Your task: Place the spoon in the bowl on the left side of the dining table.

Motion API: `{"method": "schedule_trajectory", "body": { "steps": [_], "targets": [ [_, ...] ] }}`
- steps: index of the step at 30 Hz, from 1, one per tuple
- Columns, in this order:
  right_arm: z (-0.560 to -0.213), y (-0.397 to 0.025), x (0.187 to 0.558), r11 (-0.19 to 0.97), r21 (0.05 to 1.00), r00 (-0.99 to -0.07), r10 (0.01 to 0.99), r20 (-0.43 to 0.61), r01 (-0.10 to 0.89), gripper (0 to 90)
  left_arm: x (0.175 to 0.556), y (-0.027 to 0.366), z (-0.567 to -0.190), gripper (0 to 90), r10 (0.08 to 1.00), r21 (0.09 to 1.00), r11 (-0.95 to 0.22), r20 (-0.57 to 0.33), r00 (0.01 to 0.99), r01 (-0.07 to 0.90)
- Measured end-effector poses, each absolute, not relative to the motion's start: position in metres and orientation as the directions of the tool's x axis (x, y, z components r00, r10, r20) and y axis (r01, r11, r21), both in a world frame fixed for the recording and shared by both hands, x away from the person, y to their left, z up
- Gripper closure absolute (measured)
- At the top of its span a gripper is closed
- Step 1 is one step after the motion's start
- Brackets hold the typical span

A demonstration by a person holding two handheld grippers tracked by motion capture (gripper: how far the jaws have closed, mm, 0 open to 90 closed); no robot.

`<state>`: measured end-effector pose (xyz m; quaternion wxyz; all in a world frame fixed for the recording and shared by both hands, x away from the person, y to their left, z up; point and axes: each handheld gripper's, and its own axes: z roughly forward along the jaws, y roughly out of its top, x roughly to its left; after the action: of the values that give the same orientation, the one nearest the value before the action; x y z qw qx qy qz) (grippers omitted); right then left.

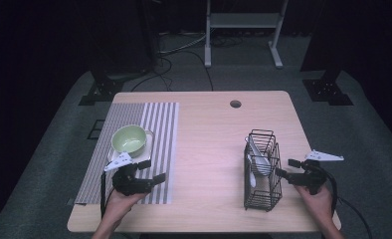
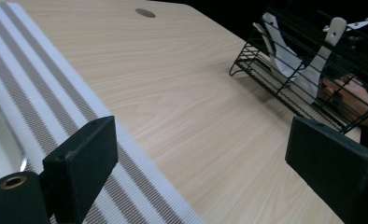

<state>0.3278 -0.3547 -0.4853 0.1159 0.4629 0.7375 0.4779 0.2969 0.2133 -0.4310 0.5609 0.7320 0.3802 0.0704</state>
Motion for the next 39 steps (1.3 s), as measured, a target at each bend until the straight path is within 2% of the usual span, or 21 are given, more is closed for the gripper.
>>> {"method": "schedule_trajectory", "body": {
  "steps": [26,39],
  "targets": [
    [-0.484,-0.359,0.328,0.084,0.819,-0.555,0.774,0.305,0.567,17.4,0.311,0.117,-0.389,8.3,0.468,0.881,-0.157,-0.330,0.819,0.445],
    [-0.484,-0.360,0.327,0.070,0.821,-0.555,0.769,0.317,0.566,17.4,0.317,0.083,-0.385,8.4,0.422,0.871,-0.190,-0.344,0.839,0.453]
  ]
}}
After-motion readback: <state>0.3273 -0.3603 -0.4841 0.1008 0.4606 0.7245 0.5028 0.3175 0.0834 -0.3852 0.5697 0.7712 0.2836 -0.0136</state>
